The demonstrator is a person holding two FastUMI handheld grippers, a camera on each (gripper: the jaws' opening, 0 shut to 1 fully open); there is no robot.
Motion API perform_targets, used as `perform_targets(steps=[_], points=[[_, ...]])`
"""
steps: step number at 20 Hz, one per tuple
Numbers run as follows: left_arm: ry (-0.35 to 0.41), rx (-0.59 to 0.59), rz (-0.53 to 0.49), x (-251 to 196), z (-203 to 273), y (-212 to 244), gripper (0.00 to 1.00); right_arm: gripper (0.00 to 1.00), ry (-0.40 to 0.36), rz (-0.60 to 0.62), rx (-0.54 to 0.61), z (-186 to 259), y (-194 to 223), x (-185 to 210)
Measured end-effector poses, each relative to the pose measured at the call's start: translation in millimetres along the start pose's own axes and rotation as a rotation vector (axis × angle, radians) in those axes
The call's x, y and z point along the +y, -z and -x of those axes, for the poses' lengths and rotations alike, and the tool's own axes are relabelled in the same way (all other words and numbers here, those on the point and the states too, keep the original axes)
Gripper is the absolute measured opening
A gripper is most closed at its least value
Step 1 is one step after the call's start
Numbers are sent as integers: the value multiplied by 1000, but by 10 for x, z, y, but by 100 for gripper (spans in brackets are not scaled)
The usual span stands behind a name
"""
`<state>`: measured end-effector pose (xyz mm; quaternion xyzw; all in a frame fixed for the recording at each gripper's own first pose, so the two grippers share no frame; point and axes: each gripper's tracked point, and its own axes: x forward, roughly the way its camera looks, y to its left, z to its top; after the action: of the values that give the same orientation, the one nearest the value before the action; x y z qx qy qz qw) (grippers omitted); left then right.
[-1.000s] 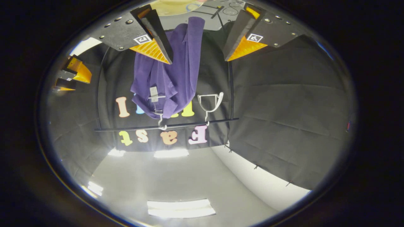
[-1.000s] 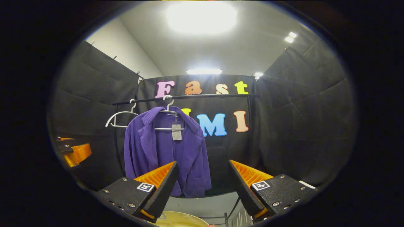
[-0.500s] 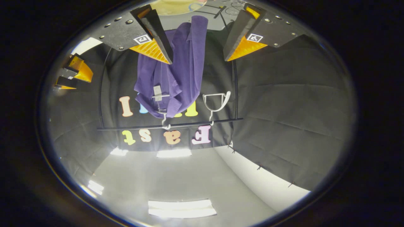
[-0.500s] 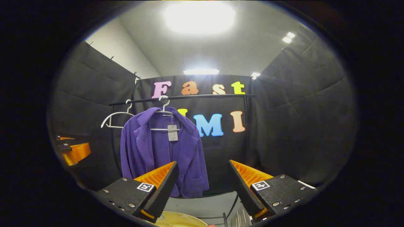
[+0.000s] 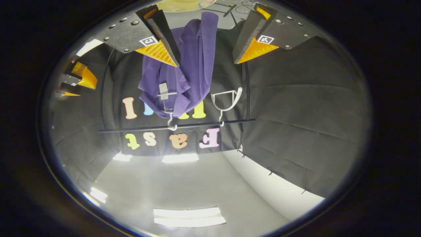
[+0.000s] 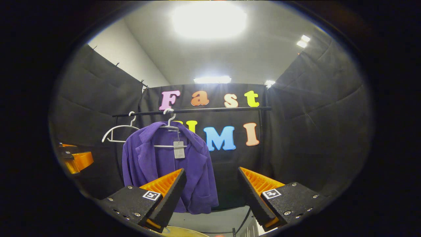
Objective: Grasp the clothes on the hanger with both hands and then place them into the laundry hamper below.
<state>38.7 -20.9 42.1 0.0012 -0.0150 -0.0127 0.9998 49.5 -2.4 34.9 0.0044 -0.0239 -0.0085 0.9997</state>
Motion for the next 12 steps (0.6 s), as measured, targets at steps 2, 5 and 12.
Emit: perform_targets(steps=[2,5,12], points=[[-11,-12,-10,-38,-124,-95,99,96,-34,-10,4,-188,-55,56],[-16,-42,-22,-127,-309,-271,92,96,-73,-11,2,-442,-139,82],[12,-12,-24,-546,-792,-292,99,96,-167,-68,34,-1083,-172,190]])
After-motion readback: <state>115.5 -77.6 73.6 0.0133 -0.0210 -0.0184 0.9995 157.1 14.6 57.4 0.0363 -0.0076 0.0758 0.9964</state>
